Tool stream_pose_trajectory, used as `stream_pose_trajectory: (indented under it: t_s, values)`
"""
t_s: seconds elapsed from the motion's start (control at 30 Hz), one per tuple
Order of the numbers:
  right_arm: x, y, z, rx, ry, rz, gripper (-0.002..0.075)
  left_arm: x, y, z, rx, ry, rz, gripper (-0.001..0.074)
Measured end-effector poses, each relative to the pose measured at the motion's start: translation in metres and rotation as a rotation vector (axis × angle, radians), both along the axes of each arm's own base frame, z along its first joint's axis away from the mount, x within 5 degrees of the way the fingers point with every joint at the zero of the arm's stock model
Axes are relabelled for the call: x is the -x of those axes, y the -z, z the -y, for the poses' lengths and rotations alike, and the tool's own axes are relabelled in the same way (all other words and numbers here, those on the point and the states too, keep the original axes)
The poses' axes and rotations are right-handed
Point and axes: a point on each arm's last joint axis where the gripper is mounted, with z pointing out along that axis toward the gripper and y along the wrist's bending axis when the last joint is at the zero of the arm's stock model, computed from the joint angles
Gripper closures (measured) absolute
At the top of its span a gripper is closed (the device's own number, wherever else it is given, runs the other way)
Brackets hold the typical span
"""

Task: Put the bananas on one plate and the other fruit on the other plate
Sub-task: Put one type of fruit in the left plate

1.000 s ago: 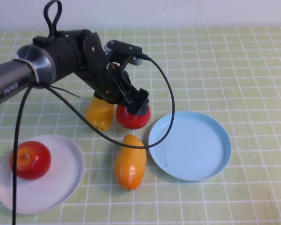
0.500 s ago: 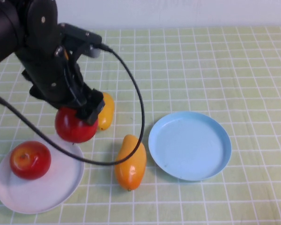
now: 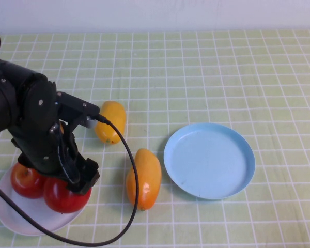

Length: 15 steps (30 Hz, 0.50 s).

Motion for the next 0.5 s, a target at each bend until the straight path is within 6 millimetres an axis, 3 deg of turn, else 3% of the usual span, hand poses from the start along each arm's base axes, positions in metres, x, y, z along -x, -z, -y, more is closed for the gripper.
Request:
stream_pose_trajectory:
  t_s: [0.3, 0.5]
  values:
    - [0.000, 0.000, 0.000, 0.000, 0.000, 0.000, 0.0742, -0.008, 0.009, -0.006, -0.036, -0.010, -0.003, 0.0148]
    - [0.000, 0.000, 0.000, 0.000, 0.000, 0.000, 0.0743, -0.010, 0.012, -0.007, -0.045, -0.021, -0.007, 0.0067]
